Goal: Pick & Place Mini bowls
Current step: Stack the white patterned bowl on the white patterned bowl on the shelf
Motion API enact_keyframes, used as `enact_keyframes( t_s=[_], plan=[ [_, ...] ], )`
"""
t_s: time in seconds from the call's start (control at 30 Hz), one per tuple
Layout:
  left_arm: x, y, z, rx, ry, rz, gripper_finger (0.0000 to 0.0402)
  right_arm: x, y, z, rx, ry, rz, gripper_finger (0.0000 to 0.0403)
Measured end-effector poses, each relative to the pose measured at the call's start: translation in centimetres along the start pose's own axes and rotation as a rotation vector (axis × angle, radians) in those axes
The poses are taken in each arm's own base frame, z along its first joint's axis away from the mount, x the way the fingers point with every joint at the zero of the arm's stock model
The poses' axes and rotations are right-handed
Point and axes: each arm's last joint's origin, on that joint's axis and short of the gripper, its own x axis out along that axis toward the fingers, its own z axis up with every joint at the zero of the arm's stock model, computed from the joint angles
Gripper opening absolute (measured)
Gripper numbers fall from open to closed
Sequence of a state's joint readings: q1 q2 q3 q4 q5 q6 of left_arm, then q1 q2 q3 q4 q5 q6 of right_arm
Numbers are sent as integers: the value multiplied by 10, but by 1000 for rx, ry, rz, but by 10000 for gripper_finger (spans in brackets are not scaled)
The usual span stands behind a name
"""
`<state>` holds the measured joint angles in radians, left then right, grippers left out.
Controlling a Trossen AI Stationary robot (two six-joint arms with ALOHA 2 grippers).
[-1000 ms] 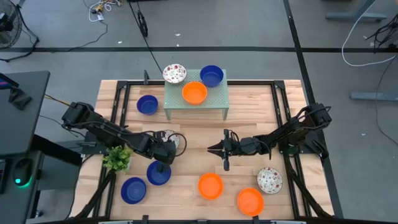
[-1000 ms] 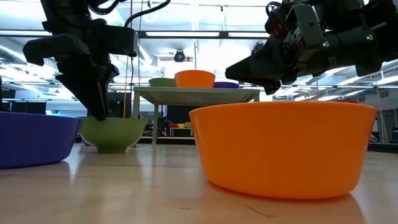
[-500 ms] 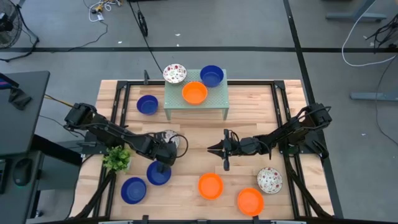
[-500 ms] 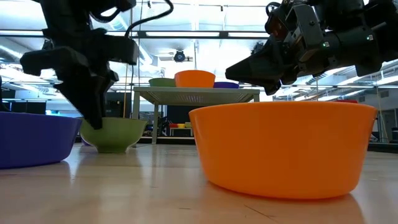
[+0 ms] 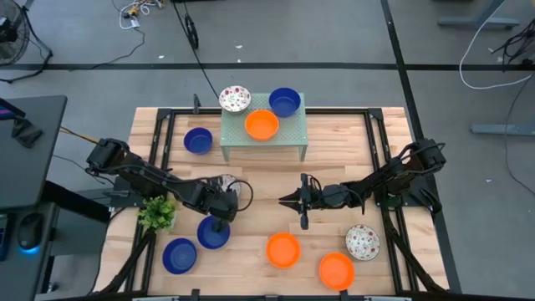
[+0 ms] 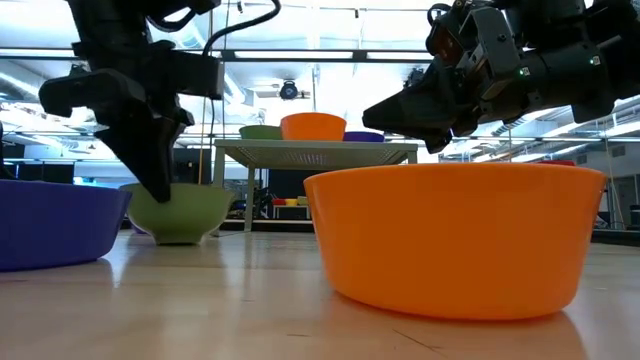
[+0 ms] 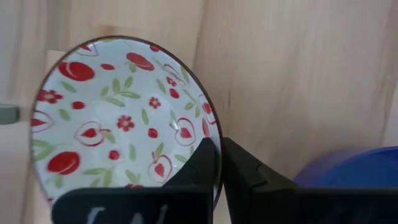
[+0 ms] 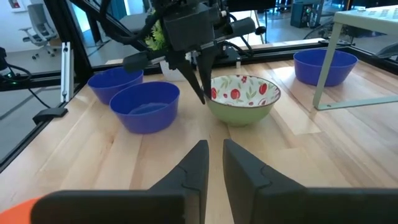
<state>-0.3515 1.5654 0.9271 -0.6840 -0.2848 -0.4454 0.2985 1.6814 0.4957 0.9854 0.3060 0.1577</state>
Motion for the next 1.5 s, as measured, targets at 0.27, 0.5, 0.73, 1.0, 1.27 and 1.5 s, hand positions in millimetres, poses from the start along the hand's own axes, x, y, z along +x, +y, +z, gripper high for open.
enact_keyframes(
  t_s=[0.27, 0.5, 0.73, 1.0, 1.27, 1.5],
  plan=[
    [-74, 6, 42, 53, 35, 60, 10, 0, 0, -1, -4, 12, -2, 49],
    [-150, 81, 91, -23, -63, 241, 10, 0, -1, -4, -28, 42, -7, 49],
    [-164, 194, 118, -42, -178, 366, 9, -1, -2, -12, -27, 116, -20, 49],
    [-141, 272, 115, -37, -174, 340, 9, -1, -4, -13, -24, 120, -57, 49],
    [-103, 282, 124, 23, -79, 293, 10, -1, -4, -12, -18, 115, -77, 49],
    [-93, 281, 126, 31, -27, 325, 19, -1, -4, -12, -14, 115, -77, 49]
  ],
)
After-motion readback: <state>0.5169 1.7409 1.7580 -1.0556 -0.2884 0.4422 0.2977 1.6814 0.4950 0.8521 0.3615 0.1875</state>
